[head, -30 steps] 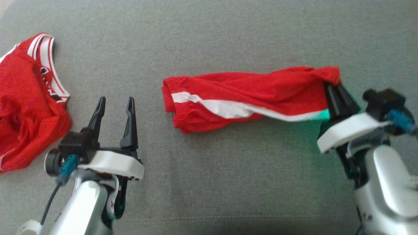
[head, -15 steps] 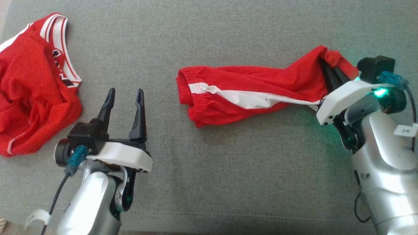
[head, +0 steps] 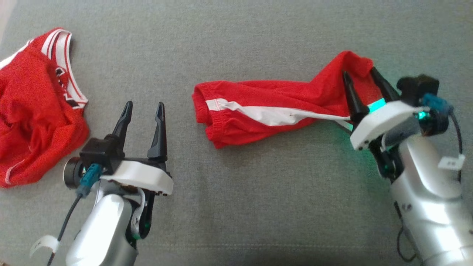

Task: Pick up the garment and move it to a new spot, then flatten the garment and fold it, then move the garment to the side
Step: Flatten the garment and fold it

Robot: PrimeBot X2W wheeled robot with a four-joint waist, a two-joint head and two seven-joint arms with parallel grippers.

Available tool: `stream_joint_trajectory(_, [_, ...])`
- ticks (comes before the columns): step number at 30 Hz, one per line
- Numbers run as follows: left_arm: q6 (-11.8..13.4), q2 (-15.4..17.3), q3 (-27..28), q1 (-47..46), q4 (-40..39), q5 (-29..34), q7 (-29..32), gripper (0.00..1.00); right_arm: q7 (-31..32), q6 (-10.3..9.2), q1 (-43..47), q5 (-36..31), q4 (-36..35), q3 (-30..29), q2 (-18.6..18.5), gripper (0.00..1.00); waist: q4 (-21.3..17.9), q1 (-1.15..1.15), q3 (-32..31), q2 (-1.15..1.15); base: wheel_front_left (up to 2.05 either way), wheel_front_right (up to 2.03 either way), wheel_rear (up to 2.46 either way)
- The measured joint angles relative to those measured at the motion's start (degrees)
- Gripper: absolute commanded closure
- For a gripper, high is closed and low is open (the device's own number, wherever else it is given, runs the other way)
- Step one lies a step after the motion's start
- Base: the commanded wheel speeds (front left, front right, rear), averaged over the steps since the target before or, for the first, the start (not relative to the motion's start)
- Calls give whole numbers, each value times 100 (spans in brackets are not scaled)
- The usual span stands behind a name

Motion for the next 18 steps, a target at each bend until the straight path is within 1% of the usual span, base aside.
stream_joint_trajectory(2, [0,1,5,6,2,0,0,0,-45,0,107,0,-87,9,0,0,-22,0,-37,0,0,0,0])
stream_joint_trajectory(6, [7,9,52,151,4,0,0,0,-227,0,638,1,-538,-58,1,0,-121,0,-192,0,0,0,0])
stream_joint_trajectory(12, [22,64,78,435,16,-7,1,0,-399,0,1311,-131,-1497,-380,23,0,-264,0,-459,0,0,0,0])
stream_joint_trajectory(15, [64,131,82,534,-24,-8,4,0,-397,0,1652,-276,-2000,-521,66,0,-327,0,-605,0,0,0,0])
stream_joint_trajectory(18, [107,186,85,703,-129,-40,16,0,-264,0,2024,-454,-2436,-630,192,0,-395,0,-749,0,0,0,0])
